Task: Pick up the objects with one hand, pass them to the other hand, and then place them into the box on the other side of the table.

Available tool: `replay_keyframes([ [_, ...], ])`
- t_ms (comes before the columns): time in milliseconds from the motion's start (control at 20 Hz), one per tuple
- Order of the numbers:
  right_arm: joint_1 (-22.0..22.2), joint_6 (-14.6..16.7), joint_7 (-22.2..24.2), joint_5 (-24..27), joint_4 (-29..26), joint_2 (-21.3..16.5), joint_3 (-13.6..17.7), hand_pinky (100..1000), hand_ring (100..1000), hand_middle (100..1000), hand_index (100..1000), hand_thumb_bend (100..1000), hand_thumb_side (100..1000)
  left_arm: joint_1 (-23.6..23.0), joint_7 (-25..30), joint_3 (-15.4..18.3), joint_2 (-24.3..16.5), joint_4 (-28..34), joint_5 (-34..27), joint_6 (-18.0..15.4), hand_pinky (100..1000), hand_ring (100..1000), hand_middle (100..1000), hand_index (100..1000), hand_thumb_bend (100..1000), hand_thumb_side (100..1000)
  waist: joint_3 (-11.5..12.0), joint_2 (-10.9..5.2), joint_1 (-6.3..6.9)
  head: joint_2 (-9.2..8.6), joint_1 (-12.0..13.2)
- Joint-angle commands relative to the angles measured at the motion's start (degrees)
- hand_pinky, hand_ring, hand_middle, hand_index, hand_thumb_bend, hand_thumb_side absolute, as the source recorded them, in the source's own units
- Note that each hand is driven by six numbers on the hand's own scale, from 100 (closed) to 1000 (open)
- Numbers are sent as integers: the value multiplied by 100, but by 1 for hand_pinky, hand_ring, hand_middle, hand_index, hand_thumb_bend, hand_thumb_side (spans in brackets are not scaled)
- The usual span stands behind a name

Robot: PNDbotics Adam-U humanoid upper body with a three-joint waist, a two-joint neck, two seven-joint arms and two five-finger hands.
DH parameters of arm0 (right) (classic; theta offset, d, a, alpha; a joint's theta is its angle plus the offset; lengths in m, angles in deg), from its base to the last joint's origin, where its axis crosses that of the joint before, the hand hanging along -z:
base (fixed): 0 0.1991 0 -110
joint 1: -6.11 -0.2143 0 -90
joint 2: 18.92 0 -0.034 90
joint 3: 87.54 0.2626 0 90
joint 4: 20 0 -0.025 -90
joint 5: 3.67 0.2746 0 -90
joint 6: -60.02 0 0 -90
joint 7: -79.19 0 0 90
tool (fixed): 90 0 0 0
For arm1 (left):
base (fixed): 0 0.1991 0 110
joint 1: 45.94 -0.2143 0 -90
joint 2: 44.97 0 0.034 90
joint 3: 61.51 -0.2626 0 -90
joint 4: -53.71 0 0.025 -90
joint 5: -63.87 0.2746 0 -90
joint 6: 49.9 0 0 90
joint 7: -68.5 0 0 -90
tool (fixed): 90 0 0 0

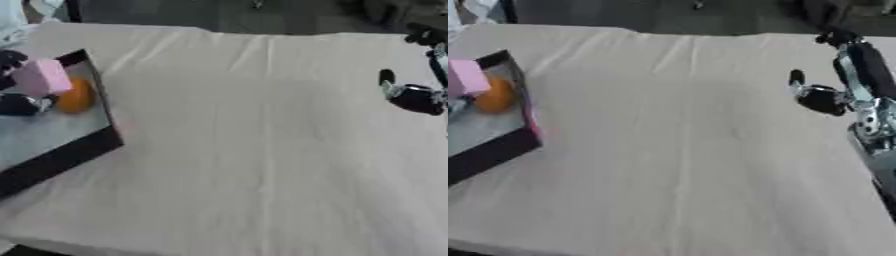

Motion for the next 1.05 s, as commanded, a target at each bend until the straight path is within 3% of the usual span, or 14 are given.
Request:
replay_keyframes([
  [50, -29, -27, -61, 59, -148, -171, 101, 832, 886, 788, 935, 183, 100, 26, 89, 146, -300, -2, 271, 14, 950, 867, 764, 904, 980, 627, 6, -84, 27, -73, 44],
  [300, 33, -42, -113, 107, -180, -185, 131, 831, 885, 787, 935, 177, 100, -24, 68, 231, -316, -26, 361, 68, 951, 867, 764, 902, 960, 613, 12, -92, 37, -48, 117],
  [450, 74, -56, -146, 132, -207, -190, 157, 830, 877, 786, 935, 171, 100, -80, 11, 278, -337, 59, 272, 55, 950, 859, 759, 890, 882, 628, 8, -99, 39, -39, 141],
  [550, 108, -70, -175, 145, -223, -195, 182, 829, 875, 786, 935, 169, 100, -147, -135, 341, -358, 214, 130, 41, 953, 852, 760, 877, 775, 642, 8, -101, 38, -29, 116],
  [600, 126, -81, -197, 156, -230, -195, 200, 827, 874, 786, 935, 162, 100, -183, -257, 393, -358, 309, -1, 49, 955, 841, 760, 859, 577, 619, 10, -103, 37, -24, 95],
  [700, 155, -98, -277, 208, -259, -200, 255, 824, 873, 785, 934, 123, 100, -258, -630, 552, -316, 553, -485, 41, 968, 829, 781, 832, 265, 589, 15, -106, 32, -8, 19],
  [750, 168, -102, -347, 255, -283, -209, 295, 822, 873, 787, 932, 100, 148, -306, -876, 657, -274, 707, -846, -15, 969, 824, 787, 823, 194, 605, 19, -108, 29, 1, -47],
  [800, 182, -99, -438, 325, -314, -222, 346, 820, 874, 788, 932, 100, 107, -362, -1125, 769, -216, 877, -1234, -115, 960, 808, 800, 816, 100, 664, 22, -112, 22, 12, -120],
  [900, 226, -61, -689, 554, -385, -261, 487, 815, 878, 793, 935, 100, 178, -490, -1527, 999, -46, 1190, -2073, -364, 946, 789, 833, 831, 100, 774, 30, -117, 12, 24, -271],
  [950, 261, -39, -832, 716, -412, -285, 568, 814, 884, 802, 941, 100, 276, -550, -1671, 1102, 45, 1347, -2479, -523, 940, 781, 847, 838, 100, 797, 31, -121, 5, 26, -352],
  [1050, 363, 3, -1121, 1136, -444, -336, 747, 815, 896, 819, 949, 100, 356, -672, -1850, 1257, 230, 1646, -3183, -898, 952, 792, 863, 853, 100, 825, 30, -123, -7, 29, -516],
])
